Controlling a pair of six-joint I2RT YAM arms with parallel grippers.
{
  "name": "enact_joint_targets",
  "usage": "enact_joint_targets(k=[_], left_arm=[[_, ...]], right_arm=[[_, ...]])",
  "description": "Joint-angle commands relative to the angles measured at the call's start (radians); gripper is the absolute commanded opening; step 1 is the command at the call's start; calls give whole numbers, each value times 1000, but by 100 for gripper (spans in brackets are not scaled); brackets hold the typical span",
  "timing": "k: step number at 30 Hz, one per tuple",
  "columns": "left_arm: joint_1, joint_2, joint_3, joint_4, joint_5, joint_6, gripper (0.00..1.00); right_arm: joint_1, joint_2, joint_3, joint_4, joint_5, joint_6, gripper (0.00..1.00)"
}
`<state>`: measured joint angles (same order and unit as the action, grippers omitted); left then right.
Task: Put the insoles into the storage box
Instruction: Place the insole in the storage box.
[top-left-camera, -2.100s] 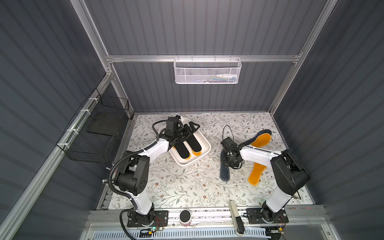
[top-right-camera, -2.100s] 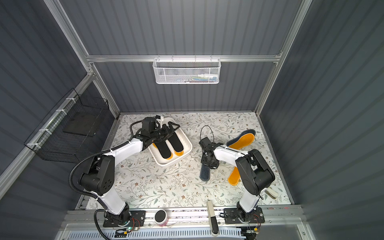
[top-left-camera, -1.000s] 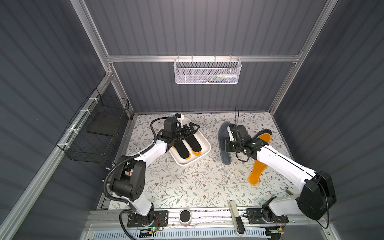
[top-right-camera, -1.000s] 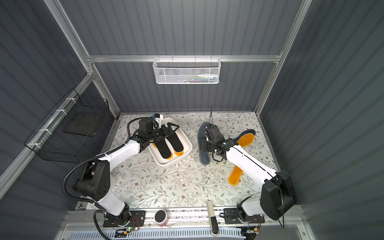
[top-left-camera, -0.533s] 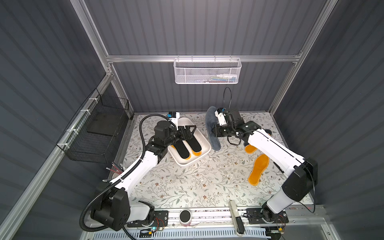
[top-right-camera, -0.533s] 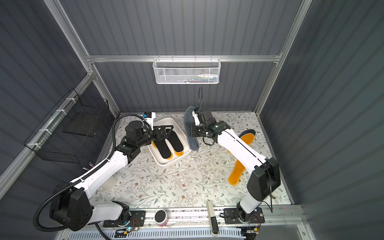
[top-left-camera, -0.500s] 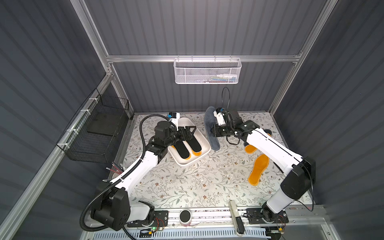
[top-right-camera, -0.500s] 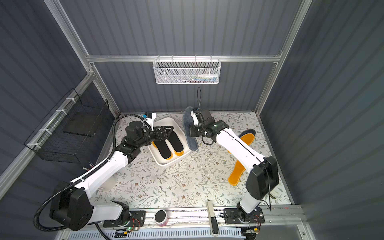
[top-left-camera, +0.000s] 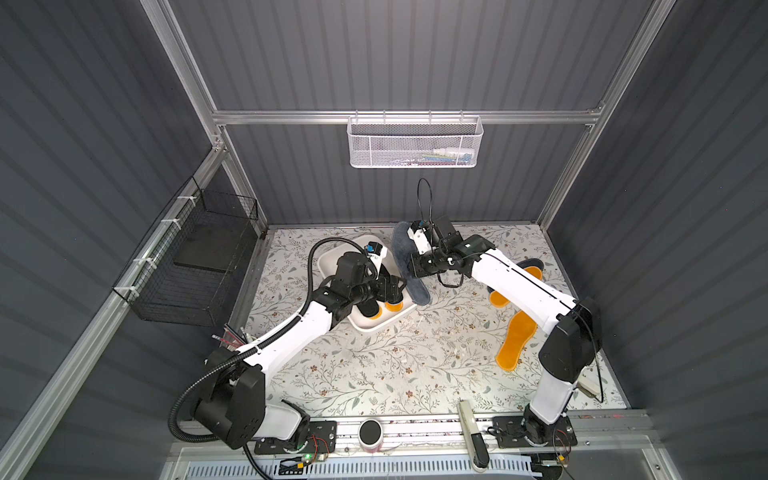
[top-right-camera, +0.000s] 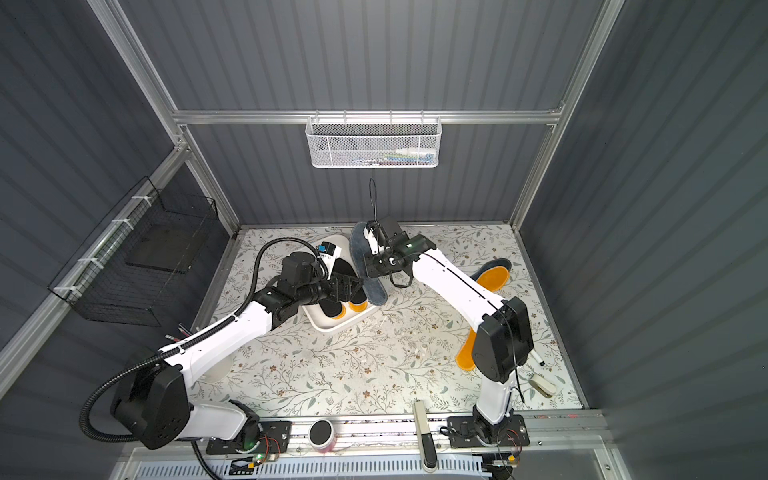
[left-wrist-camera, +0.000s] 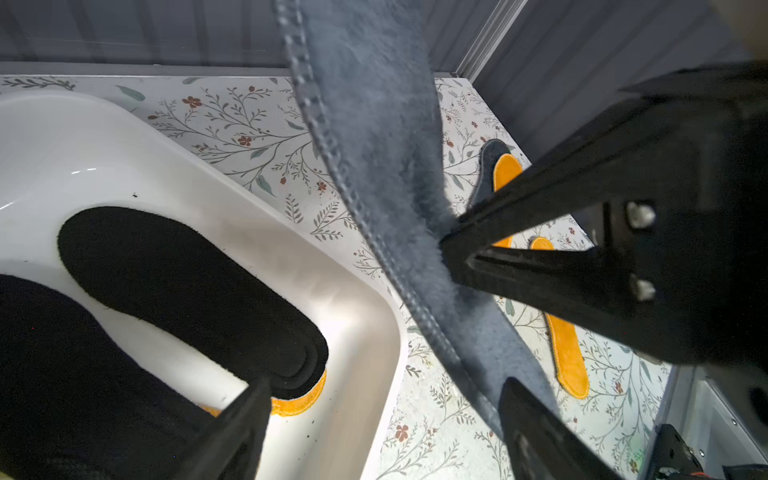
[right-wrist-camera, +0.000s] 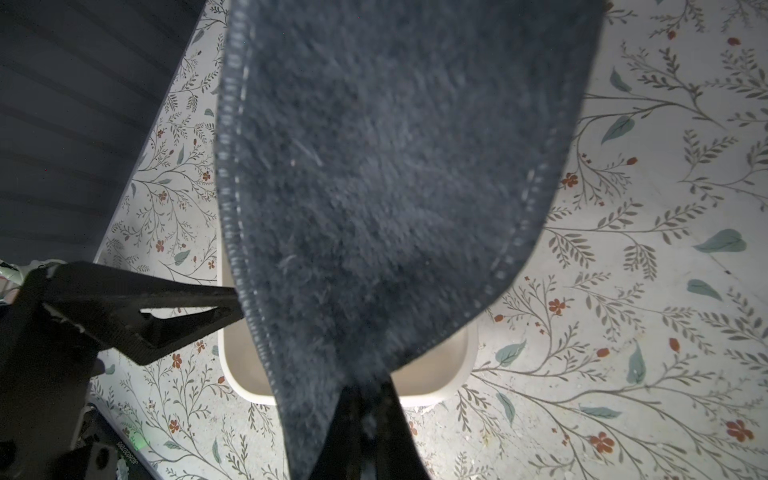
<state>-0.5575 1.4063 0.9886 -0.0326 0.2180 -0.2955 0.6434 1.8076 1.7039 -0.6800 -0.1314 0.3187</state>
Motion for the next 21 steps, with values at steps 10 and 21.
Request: enact_joint_targets(k=[10,21], left_arm=[[5,32,8,128,48,-103,61],[6,54,4,172,76,-156,56]], right_arm=[[14,-2,-5,0,2,-9,10],[21,-8,-13,6,-8,-10,10]])
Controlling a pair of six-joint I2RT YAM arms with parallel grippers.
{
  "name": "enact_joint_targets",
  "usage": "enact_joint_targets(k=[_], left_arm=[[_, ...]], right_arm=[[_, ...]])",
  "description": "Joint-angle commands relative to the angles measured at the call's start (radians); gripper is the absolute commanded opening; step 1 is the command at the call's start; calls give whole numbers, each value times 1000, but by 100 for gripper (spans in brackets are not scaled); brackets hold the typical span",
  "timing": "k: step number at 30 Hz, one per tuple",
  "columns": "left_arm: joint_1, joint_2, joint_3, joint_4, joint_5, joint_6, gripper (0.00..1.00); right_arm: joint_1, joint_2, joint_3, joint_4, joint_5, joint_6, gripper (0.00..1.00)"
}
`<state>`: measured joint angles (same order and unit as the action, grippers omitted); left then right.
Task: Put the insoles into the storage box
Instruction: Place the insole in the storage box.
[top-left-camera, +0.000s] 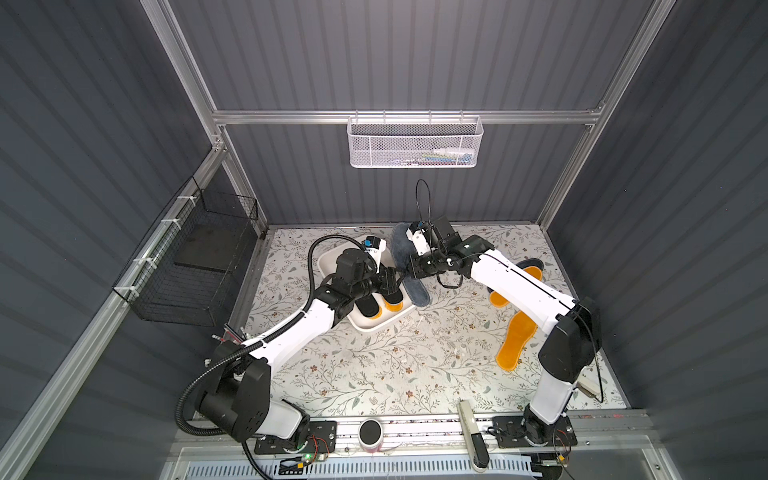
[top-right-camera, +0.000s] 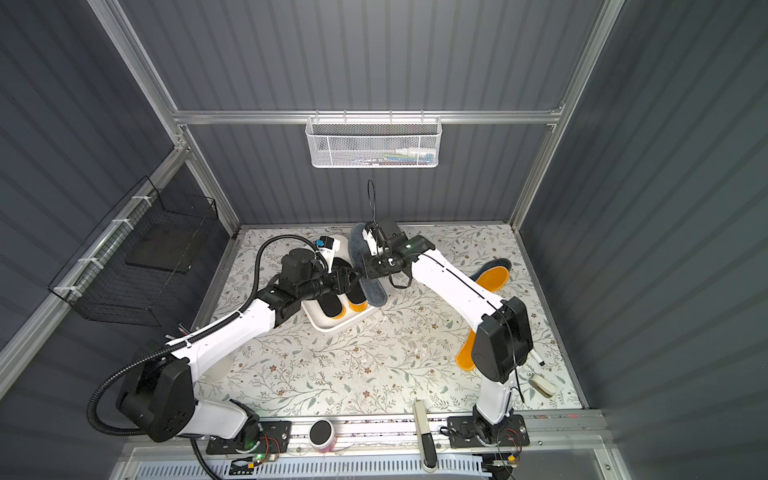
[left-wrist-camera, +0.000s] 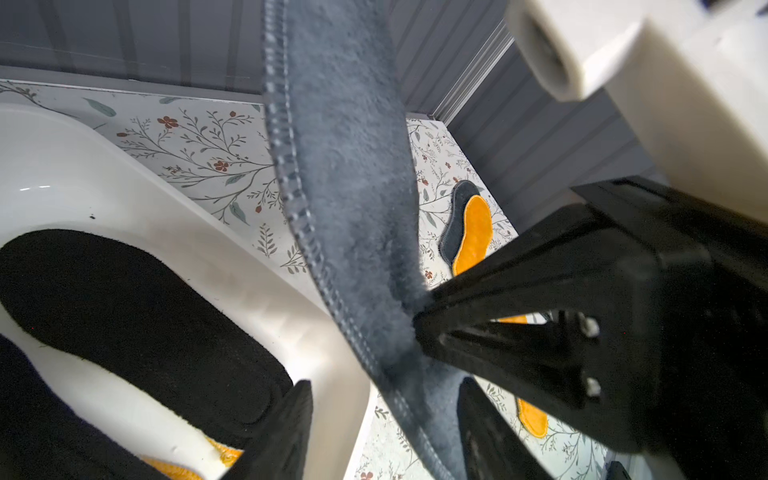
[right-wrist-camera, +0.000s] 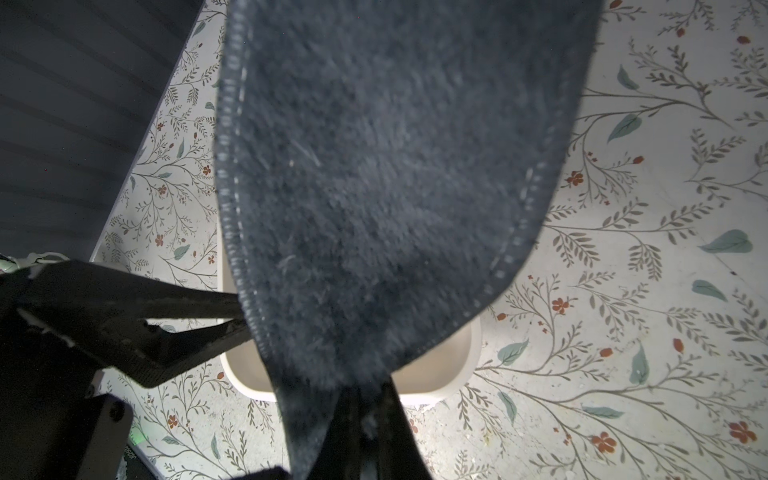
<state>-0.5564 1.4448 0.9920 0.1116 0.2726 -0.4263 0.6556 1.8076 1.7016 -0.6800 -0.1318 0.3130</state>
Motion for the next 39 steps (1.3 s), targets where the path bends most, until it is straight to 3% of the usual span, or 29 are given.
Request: enact_joint_targets(k=[1,18,35,39], left_arm=[[4,17,-1,33,21,-30,55],[25,20,-42,118,0,-109,28],[28,35,-39,135,15,-120,16],[28,39,-36,135,14,-121,9]], right_arm=[[9,-7,-11,5,-9,-4,10],[25,-14,-10,6,-8,-8,11],[24,-2,1,13,-11,-11,11],[24,-5,4,13,-9,-11,13]])
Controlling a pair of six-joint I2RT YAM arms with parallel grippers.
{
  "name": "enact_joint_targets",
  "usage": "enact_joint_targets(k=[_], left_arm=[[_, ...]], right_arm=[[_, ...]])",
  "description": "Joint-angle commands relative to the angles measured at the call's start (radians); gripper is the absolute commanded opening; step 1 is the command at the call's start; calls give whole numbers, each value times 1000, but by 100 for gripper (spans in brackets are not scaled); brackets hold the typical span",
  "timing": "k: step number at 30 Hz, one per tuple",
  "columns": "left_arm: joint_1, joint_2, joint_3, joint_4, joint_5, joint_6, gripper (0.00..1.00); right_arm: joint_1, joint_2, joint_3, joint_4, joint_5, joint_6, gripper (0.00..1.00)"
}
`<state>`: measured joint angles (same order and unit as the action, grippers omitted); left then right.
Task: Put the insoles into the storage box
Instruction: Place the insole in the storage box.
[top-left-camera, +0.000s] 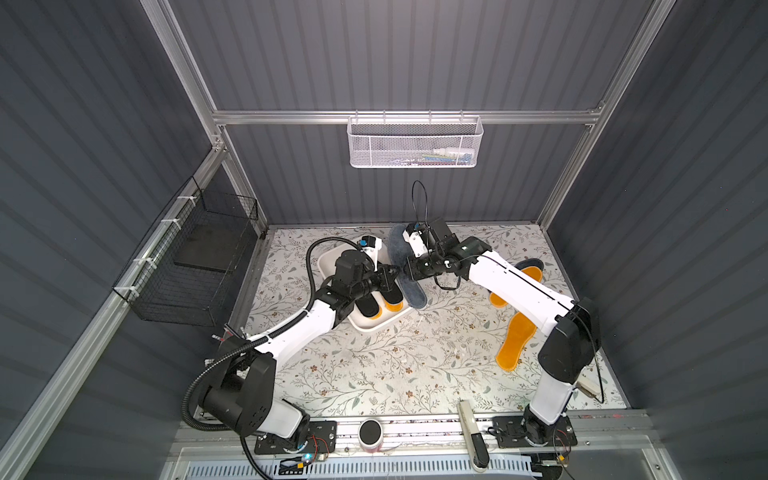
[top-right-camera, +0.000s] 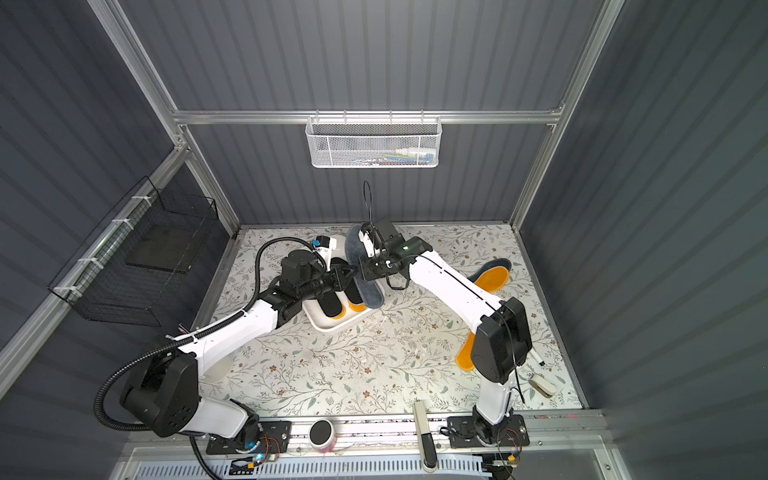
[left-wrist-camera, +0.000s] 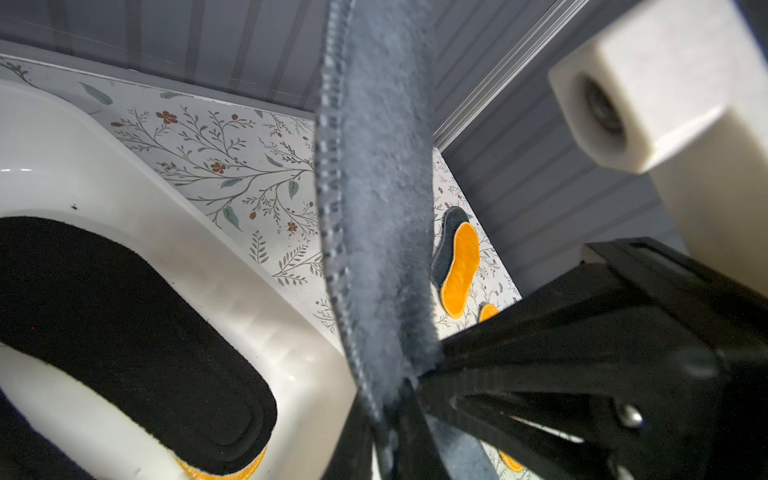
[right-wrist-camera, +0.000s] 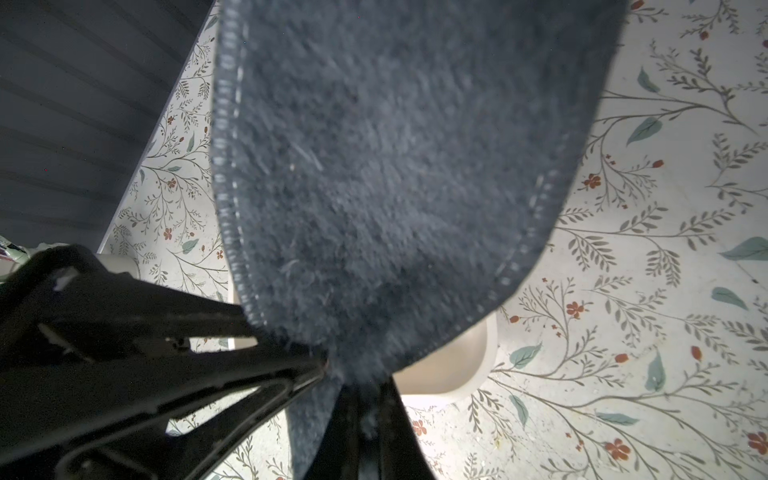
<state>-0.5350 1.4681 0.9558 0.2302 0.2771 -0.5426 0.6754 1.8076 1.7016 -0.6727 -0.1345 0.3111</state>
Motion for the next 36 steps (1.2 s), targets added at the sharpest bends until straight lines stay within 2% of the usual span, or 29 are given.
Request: enact_joint_targets(k=[1,3,8,14,24,27,31,36], left_arm=[[6,15,-1,15,6,-6,7],[7,15,-2,11,-1,-5,0],[9,8,-8,9,-17,-13,0],[11,-7,-27,13,-47,-21,0],[42,-45,-80,26,-98,-63,0],[75,-55,-99,26,-101,-92,0],[164,-66,-111,2,-81,-166,0],[215,-26,-40,-177,-128,-204,0]], right_arm=[[4,-7,5,5,-7,-9,14],[4,-8,5,4,-6,-8,16],[4,-10,7,2,-1,-12,17],[5,-21,-3,10,7,-6,32],[-6,-70,-38,52,-8,-3,46],[-13,-89,-57,61,-12,1,48],[-23,-112,-91,79,-25,11,49],[-31,-117,-115,93,-41,22,49]])
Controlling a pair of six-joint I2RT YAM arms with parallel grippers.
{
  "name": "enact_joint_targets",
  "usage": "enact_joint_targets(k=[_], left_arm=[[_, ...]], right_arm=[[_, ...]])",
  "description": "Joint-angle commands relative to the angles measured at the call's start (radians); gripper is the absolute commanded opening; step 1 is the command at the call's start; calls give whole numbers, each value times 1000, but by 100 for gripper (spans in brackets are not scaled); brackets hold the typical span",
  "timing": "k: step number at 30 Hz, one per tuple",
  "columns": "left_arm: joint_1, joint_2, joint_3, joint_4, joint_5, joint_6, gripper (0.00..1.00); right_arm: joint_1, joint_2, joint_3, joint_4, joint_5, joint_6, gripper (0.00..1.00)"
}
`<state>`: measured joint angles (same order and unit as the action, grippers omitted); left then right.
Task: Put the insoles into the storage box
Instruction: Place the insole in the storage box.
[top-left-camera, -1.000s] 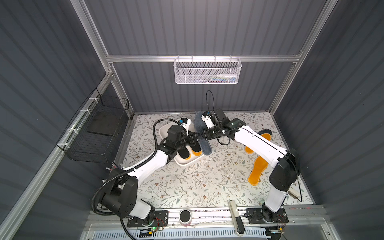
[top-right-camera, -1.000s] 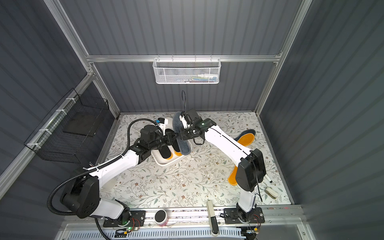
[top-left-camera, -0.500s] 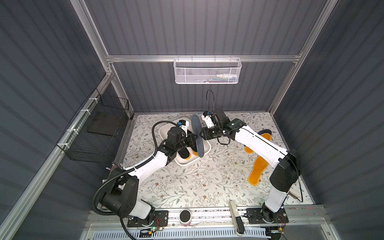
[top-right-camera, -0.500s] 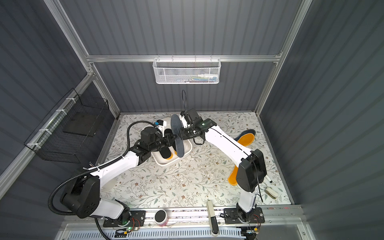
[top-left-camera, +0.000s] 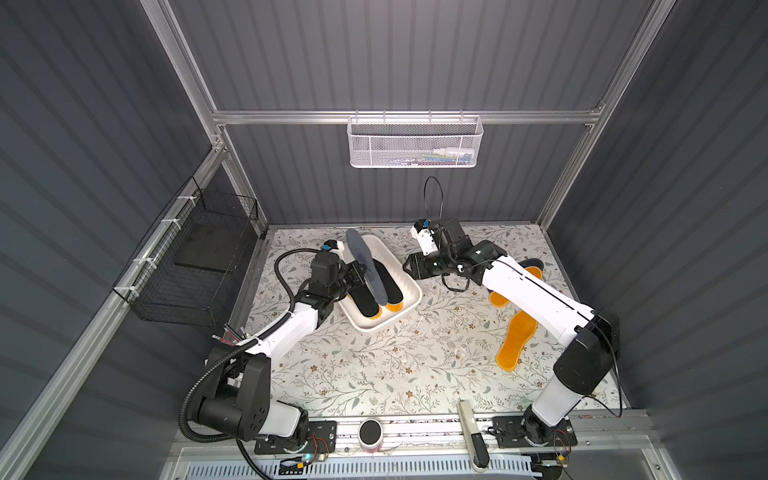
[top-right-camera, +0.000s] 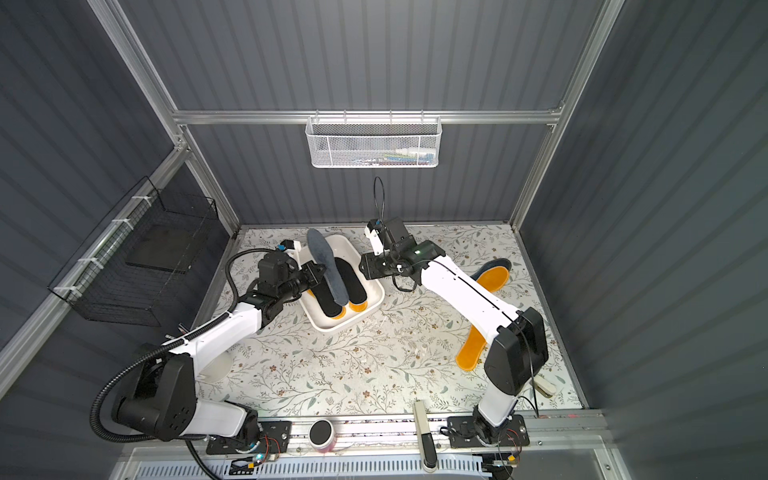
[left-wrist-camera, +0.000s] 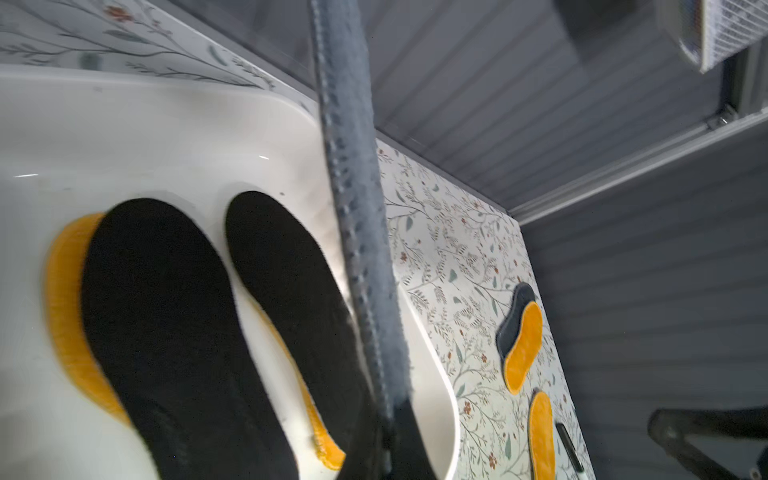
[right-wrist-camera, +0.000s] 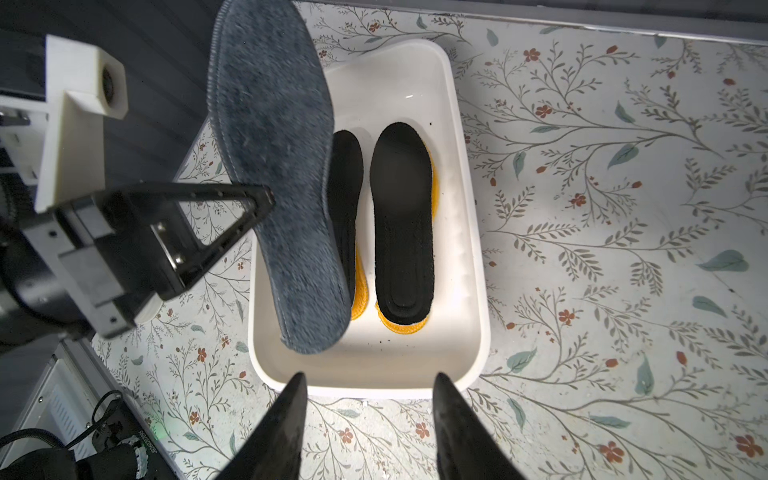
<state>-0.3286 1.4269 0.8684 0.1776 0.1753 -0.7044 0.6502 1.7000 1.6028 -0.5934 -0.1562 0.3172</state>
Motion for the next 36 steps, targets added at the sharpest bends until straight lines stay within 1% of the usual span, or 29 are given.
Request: enact_joint_targets(k=[1,3,6,11,16,17,18,22,36], left_arm=[[17,37,68,-156,-21,-50,0],[31,78,90,-190,1,-63,0],[48,139,113,-190,70,-81,0],[72,188,132,-185,141,-103,0],[89,213,181,-273,147,-71,0],[96,219,189,-286,180,-65,0],[101,225,193,-292,189,-64,0],[117,258,218,-307,223,-69,0],[132,335,242,-302,274,-92,0]], right_arm=[[-6,-8,-16,16,-21,18,50],[-7,-7,-18,17,-26,20,50],[-9,-7,-24,18,-31,20,50],[-13,-13,-39,22,-29,22,50],[-18,-21,-58,36,-38,26,50],[-20,-20,-61,37,-41,28,50],[-21,-20,-61,38,-45,28,50],[-22,-20,-69,40,-49,29,50],[-26,-25,-90,42,-51,36,51]])
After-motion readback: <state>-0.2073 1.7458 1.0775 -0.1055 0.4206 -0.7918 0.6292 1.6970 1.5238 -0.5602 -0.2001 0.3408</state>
